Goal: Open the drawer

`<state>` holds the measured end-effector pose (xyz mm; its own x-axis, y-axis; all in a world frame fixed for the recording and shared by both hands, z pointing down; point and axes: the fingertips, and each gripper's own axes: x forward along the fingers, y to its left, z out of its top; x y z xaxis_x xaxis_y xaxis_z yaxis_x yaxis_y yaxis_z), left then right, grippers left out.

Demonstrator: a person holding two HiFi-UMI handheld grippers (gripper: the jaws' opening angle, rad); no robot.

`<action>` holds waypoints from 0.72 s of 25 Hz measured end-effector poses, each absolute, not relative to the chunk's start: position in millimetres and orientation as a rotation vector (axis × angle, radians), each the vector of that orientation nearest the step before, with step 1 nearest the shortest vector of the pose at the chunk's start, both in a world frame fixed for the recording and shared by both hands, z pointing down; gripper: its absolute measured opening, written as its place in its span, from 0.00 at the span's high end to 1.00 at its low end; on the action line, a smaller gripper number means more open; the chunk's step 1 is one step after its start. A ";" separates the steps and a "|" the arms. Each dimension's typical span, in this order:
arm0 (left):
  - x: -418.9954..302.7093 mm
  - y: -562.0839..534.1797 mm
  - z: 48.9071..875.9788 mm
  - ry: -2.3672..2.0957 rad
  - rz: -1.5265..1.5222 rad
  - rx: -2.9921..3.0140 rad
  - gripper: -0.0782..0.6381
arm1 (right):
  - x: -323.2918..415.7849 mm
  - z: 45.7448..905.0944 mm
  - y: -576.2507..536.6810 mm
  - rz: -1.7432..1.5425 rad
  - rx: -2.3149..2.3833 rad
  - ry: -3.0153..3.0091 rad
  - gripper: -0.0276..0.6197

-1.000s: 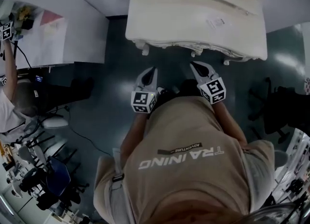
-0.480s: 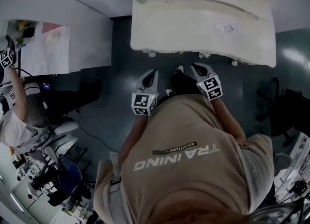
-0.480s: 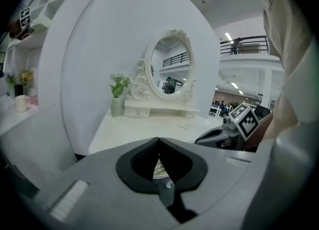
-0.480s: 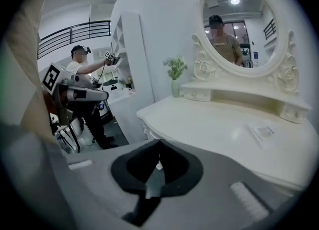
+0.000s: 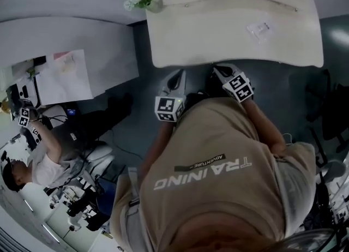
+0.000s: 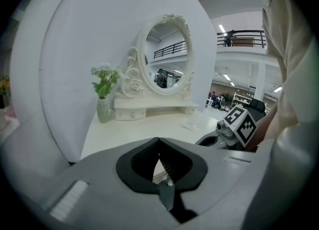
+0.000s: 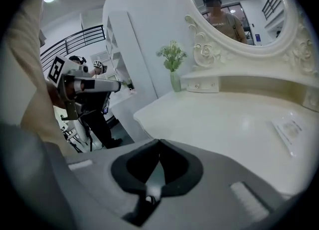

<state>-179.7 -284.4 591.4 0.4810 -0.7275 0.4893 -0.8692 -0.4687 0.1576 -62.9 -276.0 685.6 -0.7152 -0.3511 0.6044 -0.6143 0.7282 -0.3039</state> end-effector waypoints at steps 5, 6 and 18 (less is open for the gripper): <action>-166.3 -301.7 599.7 -1.233 0.507 2.351 0.89 | -54.6 716.9 -270.4 0.773 0.748 -2.297 0.95; -165.8 -303.5 600.5 -1.204 0.514 2.370 0.89 | -52.0 723.6 -269.0 0.802 0.778 -2.266 0.95; -214.6 -318.5 606.4 -1.034 0.473 2.471 0.89 | -69.2 795.3 -267.7 0.960 0.940 -2.016 0.83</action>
